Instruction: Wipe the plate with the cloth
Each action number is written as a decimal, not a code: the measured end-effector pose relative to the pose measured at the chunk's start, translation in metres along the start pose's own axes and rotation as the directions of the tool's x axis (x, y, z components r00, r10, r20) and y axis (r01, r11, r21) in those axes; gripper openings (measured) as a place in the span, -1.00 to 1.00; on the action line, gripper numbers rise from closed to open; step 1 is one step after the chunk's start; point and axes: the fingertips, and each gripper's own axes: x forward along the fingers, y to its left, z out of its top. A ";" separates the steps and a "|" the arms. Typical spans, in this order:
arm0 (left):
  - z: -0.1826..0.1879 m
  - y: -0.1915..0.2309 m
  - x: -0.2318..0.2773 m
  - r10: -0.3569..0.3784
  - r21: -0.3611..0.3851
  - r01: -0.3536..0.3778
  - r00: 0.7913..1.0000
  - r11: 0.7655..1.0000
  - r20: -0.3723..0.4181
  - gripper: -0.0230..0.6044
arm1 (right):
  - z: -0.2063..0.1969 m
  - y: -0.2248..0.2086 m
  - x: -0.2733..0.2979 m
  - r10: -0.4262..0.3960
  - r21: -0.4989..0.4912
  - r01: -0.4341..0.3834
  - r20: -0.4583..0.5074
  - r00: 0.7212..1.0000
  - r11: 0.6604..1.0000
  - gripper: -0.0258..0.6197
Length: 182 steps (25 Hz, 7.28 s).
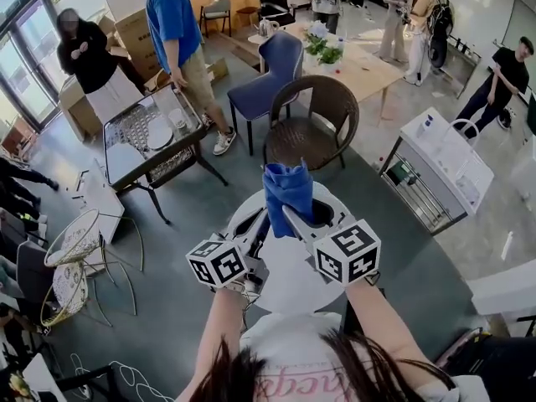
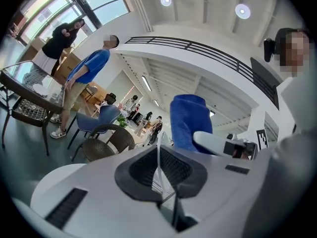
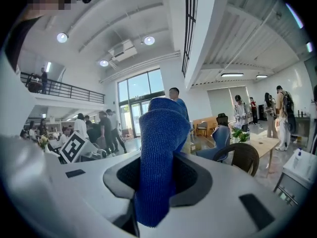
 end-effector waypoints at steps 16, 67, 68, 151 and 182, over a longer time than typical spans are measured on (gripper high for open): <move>0.007 -0.012 -0.006 -0.052 -0.023 0.053 0.998 0.998 0.033 -0.86 | -0.021 -0.053 -0.003 -0.180 -0.007 0.180 -0.057 0.982 0.984 -0.51; 0.050 -0.019 -0.008 -0.030 0.489 -0.012 0.996 0.872 0.078 -0.86 | -0.056 -0.115 -0.059 -0.341 0.064 0.350 -0.119 0.933 0.935 -0.51; 0.051 -0.025 -0.008 -0.027 0.574 -0.026 0.996 0.819 0.083 -0.86 | -0.049 -0.115 -0.063 -0.342 0.060 0.349 -0.104 0.934 0.935 -0.51; -0.039 -0.104 -0.003 -0.091 0.783 0.077 0.982 -0.617 -0.168 -0.85 | -0.018 -0.012 0.055 0.251 -0.358 -0.622 -0.691 0.678 0.696 -0.51; 0.031 -0.055 0.008 0.001 0.974 -0.073 0.997 0.213 0.075 -0.85 | 0.058 -0.083 -0.018 0.113 -0.256 -0.137 -0.107 0.988 0.957 -0.51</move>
